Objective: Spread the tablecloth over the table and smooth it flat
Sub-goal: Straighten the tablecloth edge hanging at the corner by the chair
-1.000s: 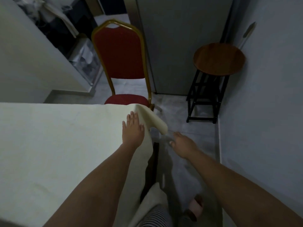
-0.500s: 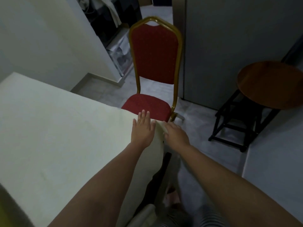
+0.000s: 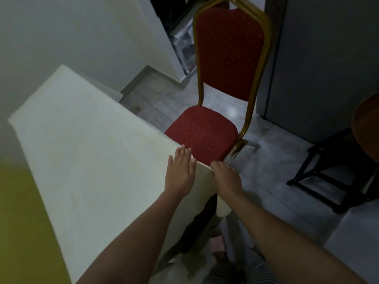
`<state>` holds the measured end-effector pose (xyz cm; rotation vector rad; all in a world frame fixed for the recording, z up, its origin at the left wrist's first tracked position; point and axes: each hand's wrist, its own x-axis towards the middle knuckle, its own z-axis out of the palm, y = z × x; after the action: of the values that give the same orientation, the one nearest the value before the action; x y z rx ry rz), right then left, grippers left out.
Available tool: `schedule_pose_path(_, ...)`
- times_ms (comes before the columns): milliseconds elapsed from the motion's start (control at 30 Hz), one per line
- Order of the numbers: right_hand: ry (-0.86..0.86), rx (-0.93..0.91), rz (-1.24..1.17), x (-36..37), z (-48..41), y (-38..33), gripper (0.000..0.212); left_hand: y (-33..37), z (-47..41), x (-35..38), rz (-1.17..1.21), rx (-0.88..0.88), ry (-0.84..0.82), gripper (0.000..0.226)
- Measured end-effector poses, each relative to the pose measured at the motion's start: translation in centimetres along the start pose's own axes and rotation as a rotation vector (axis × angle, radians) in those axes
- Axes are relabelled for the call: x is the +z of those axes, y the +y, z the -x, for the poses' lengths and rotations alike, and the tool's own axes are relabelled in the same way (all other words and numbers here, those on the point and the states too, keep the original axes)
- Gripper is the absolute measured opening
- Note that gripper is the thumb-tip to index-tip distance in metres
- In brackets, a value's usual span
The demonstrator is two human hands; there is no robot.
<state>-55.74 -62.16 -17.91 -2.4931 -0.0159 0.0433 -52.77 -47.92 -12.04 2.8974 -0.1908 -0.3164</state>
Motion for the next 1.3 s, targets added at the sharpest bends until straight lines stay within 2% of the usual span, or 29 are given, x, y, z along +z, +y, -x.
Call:
schedule_pose_path(67, -0.001, -0.077, 0.051, -0.4, 0.1, 1.4, 0.014, 1.0, 0.0, 0.1, 0.007, -0.041, 0.008, 0.054)
schedule_pose_path(267, -0.056, -0.137, 0.066, -0.4, 1.8, 3.5, 0.033, 2.3, 0.4, 0.2, 0.007, -0.085, 0.013, 0.053)
schedule_pose_path(367, -0.173, -0.156, 0.086, 0.9, 3.0, 2.7, 0.031, 2.5, 0.6, 0.1, 0.005, -0.076, -0.002, 0.054)
schedule_pose_path(467, -0.178, -0.089, 0.04, 2.2, 4.1, 1.6, 0.029, 2.1, 0.6, 0.1, 0.015, -0.048, -0.015, 0.056)
schedule_pose_path(633, -0.124, 0.108, 0.059, 2.9, 4.7, 1.9, 0.033, 1.7, 0.3, 0.1, 0.076, -0.027, 0.002, 0.054)
schedule_pose_path(833, 0.004, 0.22, -0.022, 3.1, 1.8, -2.1, 0.02, 1.1, 0.5, -0.3, 0.128, -0.012, -0.028, 0.052)
schedule_pose_path(933, 0.055, 0.277, 0.013, 2.7, 2.3, -2.0, 0.023, 1.2, 0.6, -0.3, 0.137, 0.0, -0.042, 0.053)
schedule_pose_path(1100, 0.355, 0.21, 0.14, 1.2, 3.7, -0.2, 0.018, 1.4, 0.0, 0.1, 0.131, 0.01, -0.024, 0.054)
schedule_pose_path(1167, 0.367, 0.158, 0.219, 2.7, 4.8, 1.1, 0.015, 1.3, 0.1, 0.2, 0.115, 0.046, -0.027, 0.053)
schedule_pose_path(1233, 0.308, 0.136, 0.295, 5.2, 5.9, 1.9, 0.016, 1.4, 0.2, 0.0, 0.109, 0.127, -0.051, 0.054)
schedule_pose_path(1300, 0.285, 0.183, 0.295, 6.9, 5.9, 1.9, 0.015, 1.7, 0.2, -0.4, 0.143, 0.201, -0.068, 0.054)
